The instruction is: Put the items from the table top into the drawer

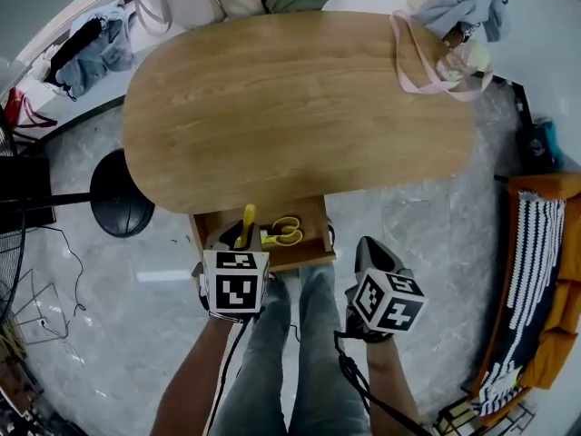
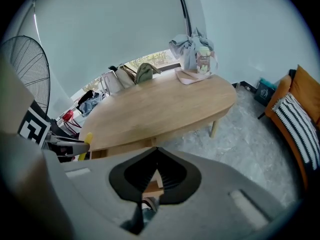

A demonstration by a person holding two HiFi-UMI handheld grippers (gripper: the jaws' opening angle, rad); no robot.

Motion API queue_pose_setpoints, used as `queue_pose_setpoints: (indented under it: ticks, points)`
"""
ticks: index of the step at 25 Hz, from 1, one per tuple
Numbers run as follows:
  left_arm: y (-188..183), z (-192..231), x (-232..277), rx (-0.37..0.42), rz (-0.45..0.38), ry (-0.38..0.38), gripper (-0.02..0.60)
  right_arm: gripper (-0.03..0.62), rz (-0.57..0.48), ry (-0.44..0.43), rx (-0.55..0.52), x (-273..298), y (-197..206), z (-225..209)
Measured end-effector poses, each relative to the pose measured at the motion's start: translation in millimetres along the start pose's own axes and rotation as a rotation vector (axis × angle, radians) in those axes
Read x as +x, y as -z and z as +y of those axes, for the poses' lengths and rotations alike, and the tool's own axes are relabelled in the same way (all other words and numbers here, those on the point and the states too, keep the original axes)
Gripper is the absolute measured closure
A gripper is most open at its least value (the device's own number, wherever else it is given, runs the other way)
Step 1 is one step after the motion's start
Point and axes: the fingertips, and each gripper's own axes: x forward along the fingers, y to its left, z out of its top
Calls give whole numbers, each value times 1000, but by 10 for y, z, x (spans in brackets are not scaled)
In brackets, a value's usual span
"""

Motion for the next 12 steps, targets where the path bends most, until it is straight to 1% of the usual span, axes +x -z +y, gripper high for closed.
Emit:
queue_pose_setpoints:
  ticks: [2,5,7,9,12]
  points:
    - [49,-66,-13,48,6,16,511,589,0,4,4,-30,62,-5]
    - [115,-175,-20,151,23,35,511,588,-5,15,18,-77,126,-43]
    - [157,-218,-21,205,34,44,511,588,-9,22,27,-109,159,-65]
    - [188,-240,-22,229,42,53,511,588,-12,28,35,-136,192,-87]
    - [212,-266,-6,243,54,68,509,589,-16,37,48,-165,231,-127]
